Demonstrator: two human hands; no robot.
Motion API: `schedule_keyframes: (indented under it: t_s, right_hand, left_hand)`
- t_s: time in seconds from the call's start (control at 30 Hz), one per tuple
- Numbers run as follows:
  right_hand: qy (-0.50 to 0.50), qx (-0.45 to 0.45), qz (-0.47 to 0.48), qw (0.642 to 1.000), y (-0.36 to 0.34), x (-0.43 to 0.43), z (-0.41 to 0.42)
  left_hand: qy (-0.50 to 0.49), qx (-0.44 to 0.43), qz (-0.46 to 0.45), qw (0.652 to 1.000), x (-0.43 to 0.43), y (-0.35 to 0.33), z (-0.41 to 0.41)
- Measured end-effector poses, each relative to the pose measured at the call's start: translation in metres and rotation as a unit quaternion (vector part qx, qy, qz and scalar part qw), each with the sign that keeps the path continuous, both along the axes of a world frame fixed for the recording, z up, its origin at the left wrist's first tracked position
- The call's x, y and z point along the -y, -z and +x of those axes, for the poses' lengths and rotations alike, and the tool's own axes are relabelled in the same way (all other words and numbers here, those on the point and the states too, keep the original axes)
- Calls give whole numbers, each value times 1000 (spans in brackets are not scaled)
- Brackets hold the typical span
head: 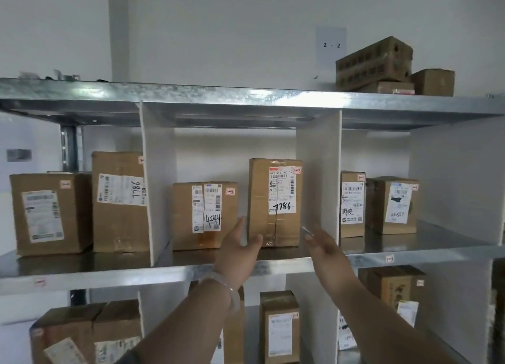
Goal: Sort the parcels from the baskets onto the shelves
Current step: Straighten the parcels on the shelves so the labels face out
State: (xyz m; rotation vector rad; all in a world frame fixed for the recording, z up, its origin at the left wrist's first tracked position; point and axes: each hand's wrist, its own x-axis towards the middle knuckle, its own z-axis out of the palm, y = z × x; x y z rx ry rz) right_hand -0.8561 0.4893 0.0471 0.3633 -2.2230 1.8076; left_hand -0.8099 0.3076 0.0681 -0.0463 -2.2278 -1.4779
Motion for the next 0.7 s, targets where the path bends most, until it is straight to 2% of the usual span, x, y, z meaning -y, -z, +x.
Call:
schedule_keyframes:
  t_s: [0.2, 0.3, 0.47, 0.7]
  right_hand:
    - [31, 23, -15, 999, -10, 12, -51]
    - [46, 15, 13, 999, -14, 19, -76]
    - [74, 35, 63, 995, -18, 27, -111]
    - [1, 29, 87, 996, -19, 29, -143]
  left_hand:
    - [25, -4, -8, 1000, 0, -9, -56]
    - [25, 7, -25, 999, 0, -12, -83]
    - [-11, 22, 8, 1000, -4, -17, -115]
    - [-33, 18, 27, 999, -8, -5, -152]
